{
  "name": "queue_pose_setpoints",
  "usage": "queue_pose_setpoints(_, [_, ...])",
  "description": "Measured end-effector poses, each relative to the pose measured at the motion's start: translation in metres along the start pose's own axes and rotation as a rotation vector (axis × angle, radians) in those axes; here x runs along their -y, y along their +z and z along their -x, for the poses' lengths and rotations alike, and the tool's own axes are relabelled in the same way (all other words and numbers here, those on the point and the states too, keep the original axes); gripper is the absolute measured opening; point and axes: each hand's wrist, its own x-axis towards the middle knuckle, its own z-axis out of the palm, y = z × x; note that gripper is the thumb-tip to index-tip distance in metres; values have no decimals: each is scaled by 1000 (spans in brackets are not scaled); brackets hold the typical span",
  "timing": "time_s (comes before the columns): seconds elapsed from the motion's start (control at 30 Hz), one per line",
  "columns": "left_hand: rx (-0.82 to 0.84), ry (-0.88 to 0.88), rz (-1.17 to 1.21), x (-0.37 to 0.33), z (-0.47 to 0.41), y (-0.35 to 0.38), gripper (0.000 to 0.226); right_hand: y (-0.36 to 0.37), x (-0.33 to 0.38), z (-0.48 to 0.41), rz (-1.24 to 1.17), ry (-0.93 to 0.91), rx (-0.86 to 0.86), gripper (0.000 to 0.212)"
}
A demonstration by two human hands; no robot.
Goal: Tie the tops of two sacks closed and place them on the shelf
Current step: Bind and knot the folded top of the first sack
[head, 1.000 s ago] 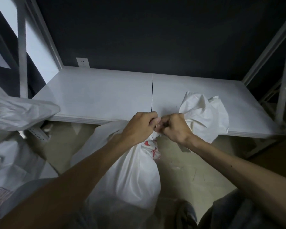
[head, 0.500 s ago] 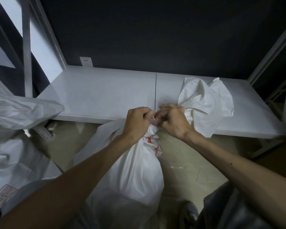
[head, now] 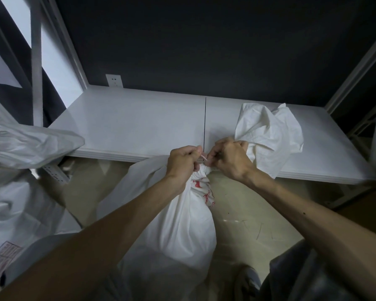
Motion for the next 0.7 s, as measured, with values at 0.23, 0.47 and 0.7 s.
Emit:
queue_pose_setpoints(0.23, [-190,186,-185,-4,-2,4,40,-1,9,-1,-53,-19,-86,12])
queue_pose_setpoints(0.47, [-155,52,-12,1,-3,9,35,1,15,0,14,134,-56,10])
queue_pose_setpoints(0.7, [-159,51,-32,3,-4,13,40,-3,19,-1,94,167,66,12])
